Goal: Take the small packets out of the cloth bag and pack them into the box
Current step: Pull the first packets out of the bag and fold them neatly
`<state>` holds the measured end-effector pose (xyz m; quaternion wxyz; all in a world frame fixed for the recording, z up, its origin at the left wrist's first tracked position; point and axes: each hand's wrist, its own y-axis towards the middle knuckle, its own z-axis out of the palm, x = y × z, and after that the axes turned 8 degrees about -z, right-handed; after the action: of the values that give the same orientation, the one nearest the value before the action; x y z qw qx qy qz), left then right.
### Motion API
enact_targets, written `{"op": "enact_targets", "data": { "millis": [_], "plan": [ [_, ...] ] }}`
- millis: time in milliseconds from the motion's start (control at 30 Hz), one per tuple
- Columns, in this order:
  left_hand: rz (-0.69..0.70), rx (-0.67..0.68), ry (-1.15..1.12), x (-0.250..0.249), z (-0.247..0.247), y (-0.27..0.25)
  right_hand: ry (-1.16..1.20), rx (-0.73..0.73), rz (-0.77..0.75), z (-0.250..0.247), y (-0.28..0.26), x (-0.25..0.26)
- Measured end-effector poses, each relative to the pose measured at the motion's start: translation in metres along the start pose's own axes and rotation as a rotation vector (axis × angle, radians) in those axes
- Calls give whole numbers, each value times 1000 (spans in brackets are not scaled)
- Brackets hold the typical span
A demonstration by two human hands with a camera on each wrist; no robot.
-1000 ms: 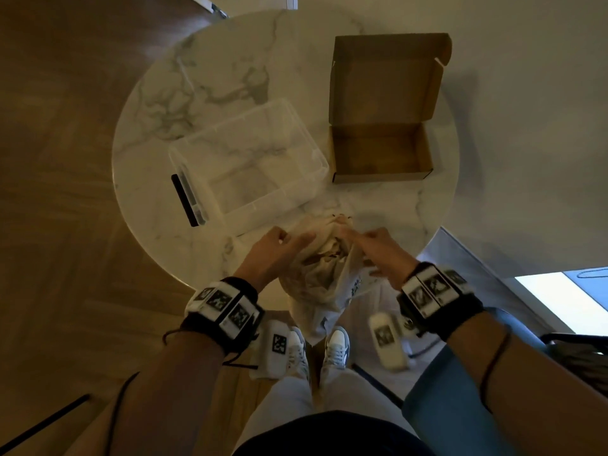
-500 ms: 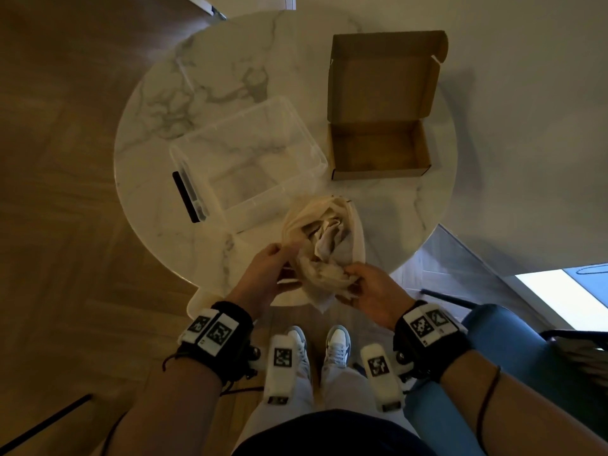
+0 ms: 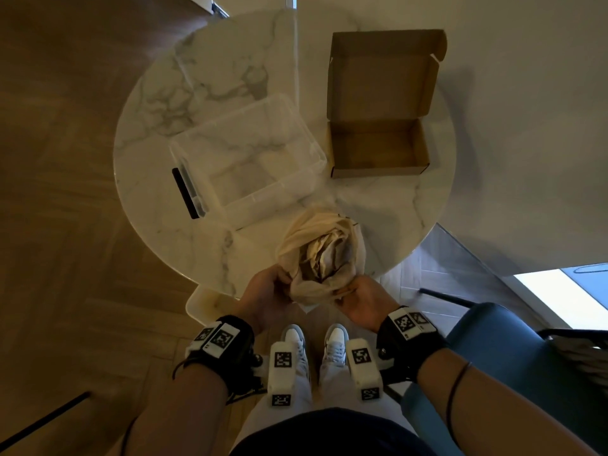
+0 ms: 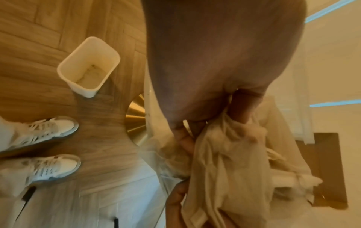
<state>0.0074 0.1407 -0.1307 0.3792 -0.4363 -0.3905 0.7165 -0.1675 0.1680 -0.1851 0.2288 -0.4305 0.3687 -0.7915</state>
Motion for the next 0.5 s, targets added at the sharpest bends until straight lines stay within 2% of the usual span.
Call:
{"op": "enact_targets", "data": {
  "millis": [67,133,233,300,333,400,467,500],
  "plan": [
    [33,-5,65,-1,1,0,-52,32,-4,0,-1,2],
    [170,-68,234,-4,-1,2,-121,36,-31,0,-5,8],
    [491,-301,444,-9,-7,-1,-224,-16,-114,-7,-11,24],
    [752,-378,654,-16,-5,-7,-273,-131,-202,-12,-17,37],
    [859,-357,811,-20,-4,-9,-310,-207,-299,-13,-20,46],
    [976,-227,1130,-23,3,-14,-554,-322,-608,-5,-27,67],
    [1067,-165,1417,-27,10,-17,-884,-274,-930,11,-27,87],
    [1123,-166,1514,-28,14,-19,-1044,-226,-1022,22,-23,95]
  ]
}}
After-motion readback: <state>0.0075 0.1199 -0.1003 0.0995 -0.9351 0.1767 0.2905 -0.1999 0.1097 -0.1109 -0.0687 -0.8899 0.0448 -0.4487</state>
